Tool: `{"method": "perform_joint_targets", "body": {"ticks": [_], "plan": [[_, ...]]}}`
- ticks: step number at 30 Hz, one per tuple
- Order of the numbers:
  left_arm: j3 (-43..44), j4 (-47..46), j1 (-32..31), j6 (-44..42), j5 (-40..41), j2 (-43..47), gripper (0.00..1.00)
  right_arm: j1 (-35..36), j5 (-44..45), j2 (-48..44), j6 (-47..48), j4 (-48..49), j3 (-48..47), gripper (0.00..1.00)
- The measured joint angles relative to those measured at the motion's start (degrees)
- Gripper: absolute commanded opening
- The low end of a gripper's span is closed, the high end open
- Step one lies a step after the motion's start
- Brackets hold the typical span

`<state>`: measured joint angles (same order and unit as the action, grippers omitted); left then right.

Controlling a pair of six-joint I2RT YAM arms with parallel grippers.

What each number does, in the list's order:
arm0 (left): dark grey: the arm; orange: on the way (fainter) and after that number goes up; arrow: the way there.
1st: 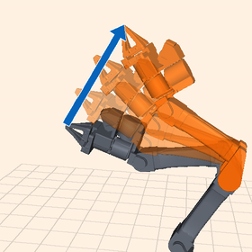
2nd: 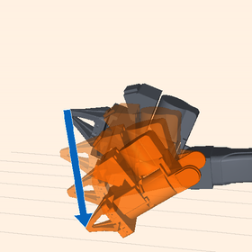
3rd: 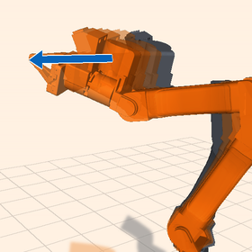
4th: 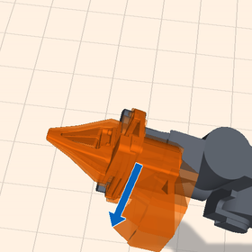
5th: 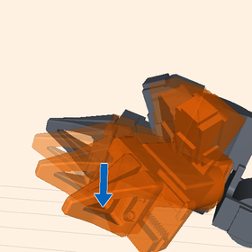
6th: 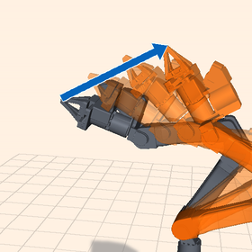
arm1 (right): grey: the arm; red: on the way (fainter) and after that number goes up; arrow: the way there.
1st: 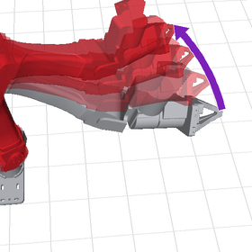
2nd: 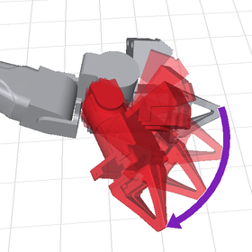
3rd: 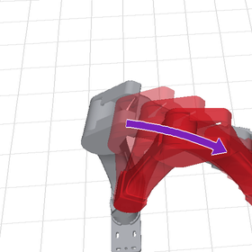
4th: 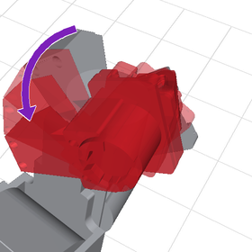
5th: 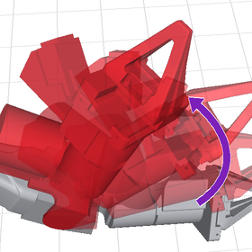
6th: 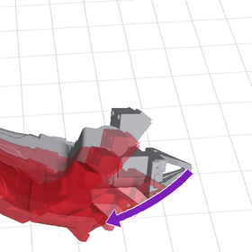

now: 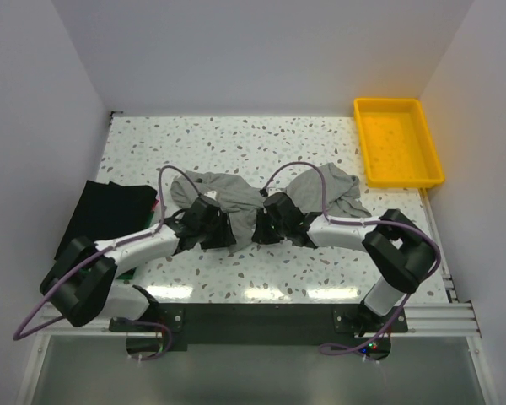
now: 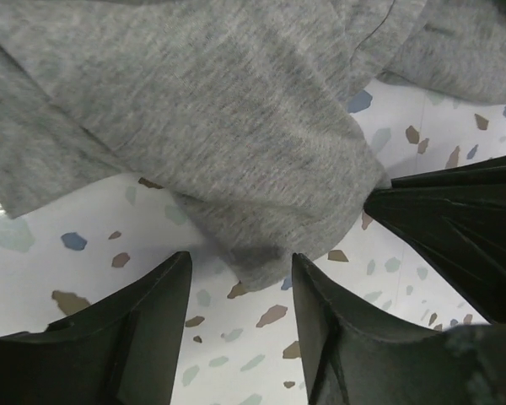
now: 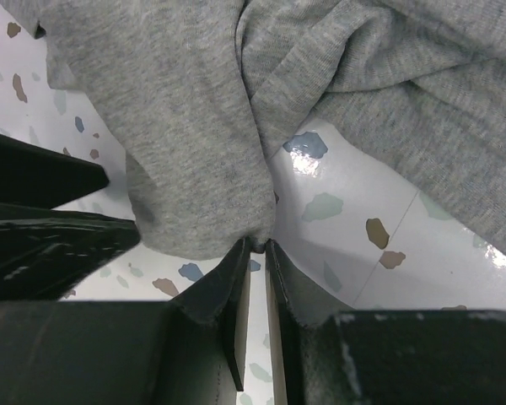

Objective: Fold and stack the t-shirts
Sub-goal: Flatten the tshirt out

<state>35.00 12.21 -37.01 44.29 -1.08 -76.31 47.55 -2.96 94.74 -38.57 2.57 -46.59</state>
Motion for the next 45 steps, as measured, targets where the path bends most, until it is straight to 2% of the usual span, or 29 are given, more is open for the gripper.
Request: {"method": "perform_joint_targets", "body": {"ticks": [2,7,8,11,14,19,20,25,34,44,45], "plan": [[0.0,-1.4,-0.9,0.5,0.0,-2.5,0.49,0.0,0.0,0.0,-0.1,0.0,-0.1,0.17],[0.1,-3.4,-2.4,2.1,0.1,-4.7,0.21,0.0,0.0,-0.7,-0.5,0.0,-0.1,0.17],[0.1,-3.5,-2.5,2.3,0.1,-5.0,0.13,0.0,0.0,-0.8,-0.5,0.0,-0.1,0.17],[0.1,-3.4,-2.9,3.0,0.7,-5.1,0.00,0.0,-0.2,-1.4,-0.6,0.0,-0.1,0.19],[0.1,-2.6,-2.9,3.2,1.9,-4.1,0.00,0.0,-0.7,-1.9,-0.9,0.0,-0.2,0.22],[0.0,2.0,-2.9,4.6,4.8,2.4,0.00,0.0,-1.1,-2.7,-1.5,0.0,-0.2,0.44],[0.0,3.1,-2.9,4.9,5.5,4.7,0.00,0.0,-1.1,-3.1,-1.9,0.0,-0.2,0.47],[-0.3,7.2,-2.9,6.8,8.2,14.2,0.00,0.0,-1.0,-4.3,-3.2,0.4,-0.2,0.48],[-4.5,15.3,-2.9,10.2,10.7,21.6,0.00,0.0,-1.0,-1.8,-7.7,4.3,0.2,0.54],[-4.5,21.5,-2.9,11.7,13.5,26.0,0.00,0.0,0.0,3.4,-10.0,7.4,0.2,0.52],[-4.3,22.1,-2.9,11.7,13.6,26.2,0.00,0.0,0.1,3.5,-10.1,7.8,0.2,0.47]]}}
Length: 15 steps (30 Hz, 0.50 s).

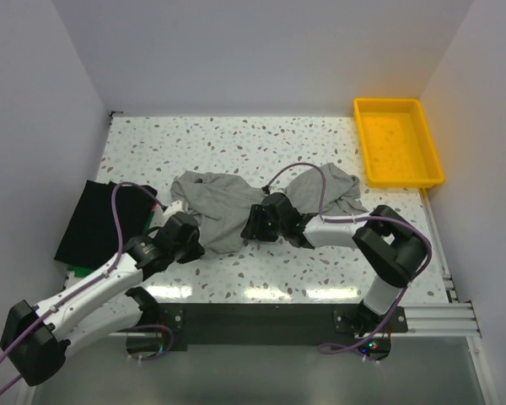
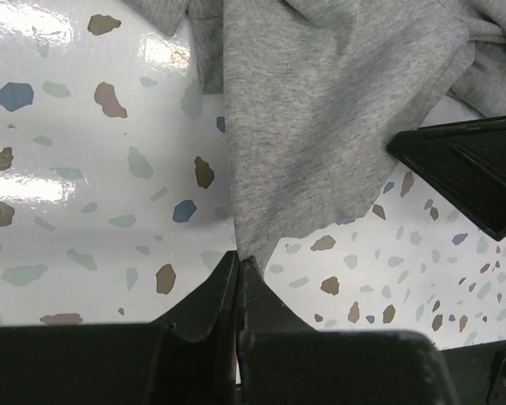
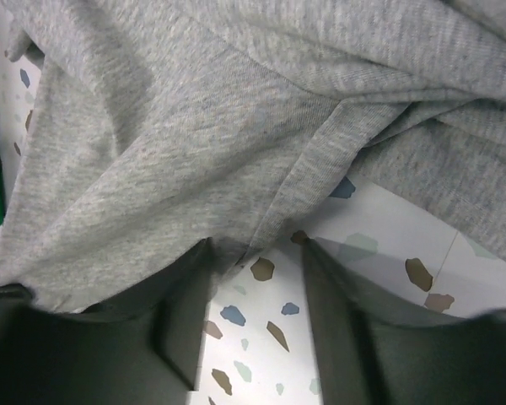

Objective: Fold and stack the t-shirts
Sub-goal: Flatten the tshirt out

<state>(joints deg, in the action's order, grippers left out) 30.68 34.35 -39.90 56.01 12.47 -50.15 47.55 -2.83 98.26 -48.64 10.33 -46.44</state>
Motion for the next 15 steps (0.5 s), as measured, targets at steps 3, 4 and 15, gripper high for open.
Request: {"method": "perform_joint_targets", "body": {"ticks": [3,4,15], "plan": [[1.6,1.4,0.0,0.0,0.0,0.1,0.00,0.0,0.4,0.0,-0.1,0.2,0.0,0.30],[2.3,1.5,0.0,-0.1,0.0,0.1,0.00,0.0,0.5,0.0,0.0,0.3,0.0,0.24],[12.6,5.6,0.0,-5.6,-5.0,0.5,0.00,0.0,0.9,-11.6,3.1,-7.3,-1.0,0.00]]}}
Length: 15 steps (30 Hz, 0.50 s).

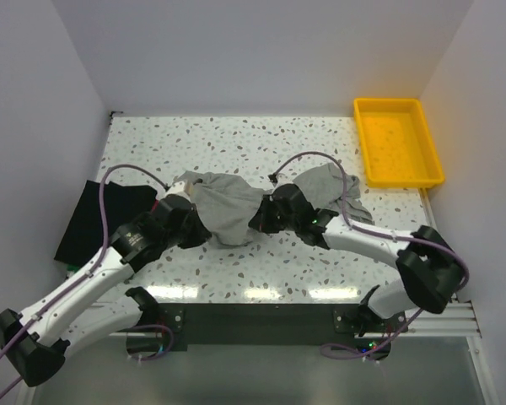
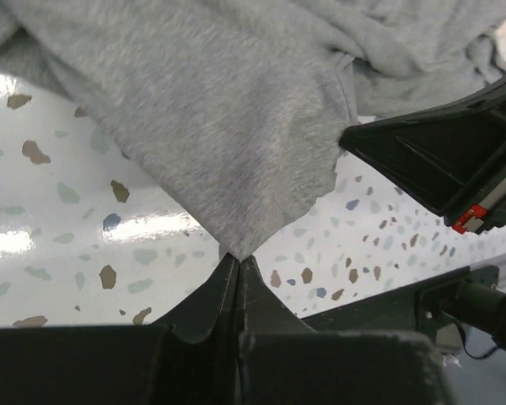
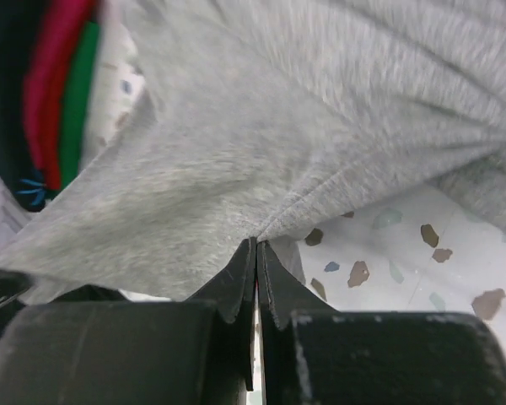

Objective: Fold and stack the t-shirts
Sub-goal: Flatten the tshirt out

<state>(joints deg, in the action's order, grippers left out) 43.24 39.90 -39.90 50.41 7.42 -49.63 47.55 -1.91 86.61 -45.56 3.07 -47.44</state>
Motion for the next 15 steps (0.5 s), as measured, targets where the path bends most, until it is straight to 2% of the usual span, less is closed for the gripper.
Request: {"method": "perform_joint_targets", "body": {"ticks": [1,5,6,9,12,15], "plan": [[2.0,0.8,0.0,-0.7,-0.7,0.0,0.00,0.0,0.3,-2.4,0.5,-0.9,0.0,0.02],[8.9,3.7,0.0,-2.9,-1.1,0.2,0.00,-0.1,3.4,-14.0,3.1,-6.7,0.1,0.22],[10.6,4.4,0.0,-3.2,-0.9,0.4,0.00,-0.1,4.4,-15.9,3.7,-8.3,0.2,0.32],[14.8,6.5,0.0,-3.5,1.0,1.1,0.00,-1.7,7.9,-22.6,5.3,-13.9,1.1,0.46],[19.6,9.7,0.0,-3.5,4.6,1.9,0.00,-8.4,9.9,-28.1,7.2,-19.5,2.8,0.51],[24.9,13.0,0.0,-3.4,9.1,2.1,0.00,-15.7,12.1,-29.7,9.4,-24.4,2.9,0.54]]}}
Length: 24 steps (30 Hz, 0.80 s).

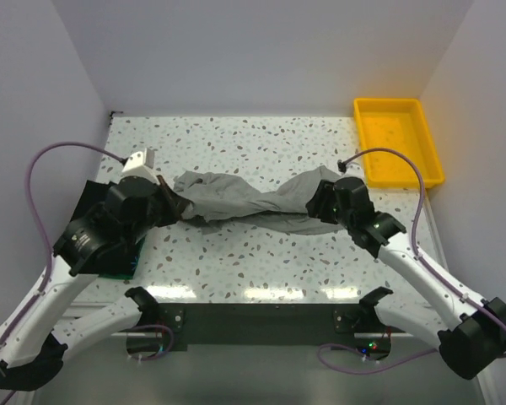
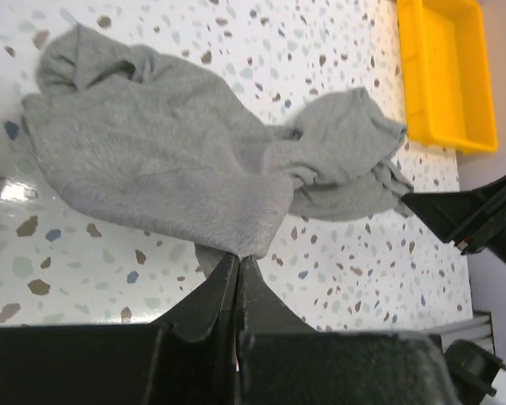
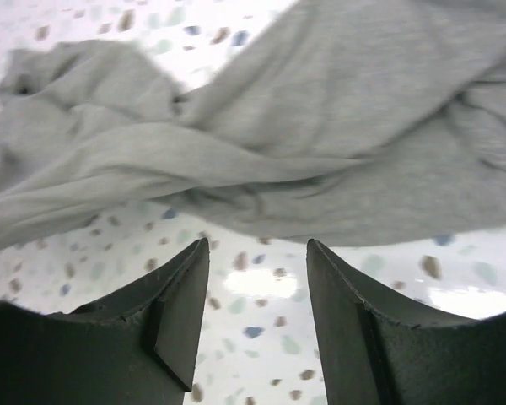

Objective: Fold and stack the t-shirts
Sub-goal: Flatten the tshirt out

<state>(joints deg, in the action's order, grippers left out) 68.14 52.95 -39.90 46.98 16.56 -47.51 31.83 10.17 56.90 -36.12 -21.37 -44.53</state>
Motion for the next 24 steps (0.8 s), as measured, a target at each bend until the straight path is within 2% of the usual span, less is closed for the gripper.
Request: {"method": "perform_joint_targets", "body": {"ticks": [5,10,17,20,24], "plan": [[6.8,3.7,0.0,0.3,7.7,0.7,0.00,-9.0,0.3,2.1,4.0,-3.8,0.0,0.55],[10.7,5.5,0.0,-0.2,13.7,-0.1,0.00,-19.8,-5.1,10.7,6.3,-2.3,0.0,0.56],[11.1,4.3,0.6,-3.3,16.8,-5.6,0.00,-21.6,-9.9,25.3,6.3,2.5,-1.5,0.59],[11.1,2.2,6.4,-6.4,13.5,-8.9,0.00,-21.6,-10.3,28.1,6.1,4.5,-2.9,0.61],[11.3,-1.2,20.1,-10.8,6.2,-11.5,0.00,-21.6,-10.0,30.2,6.0,6.1,-5.7,0.59]]}}
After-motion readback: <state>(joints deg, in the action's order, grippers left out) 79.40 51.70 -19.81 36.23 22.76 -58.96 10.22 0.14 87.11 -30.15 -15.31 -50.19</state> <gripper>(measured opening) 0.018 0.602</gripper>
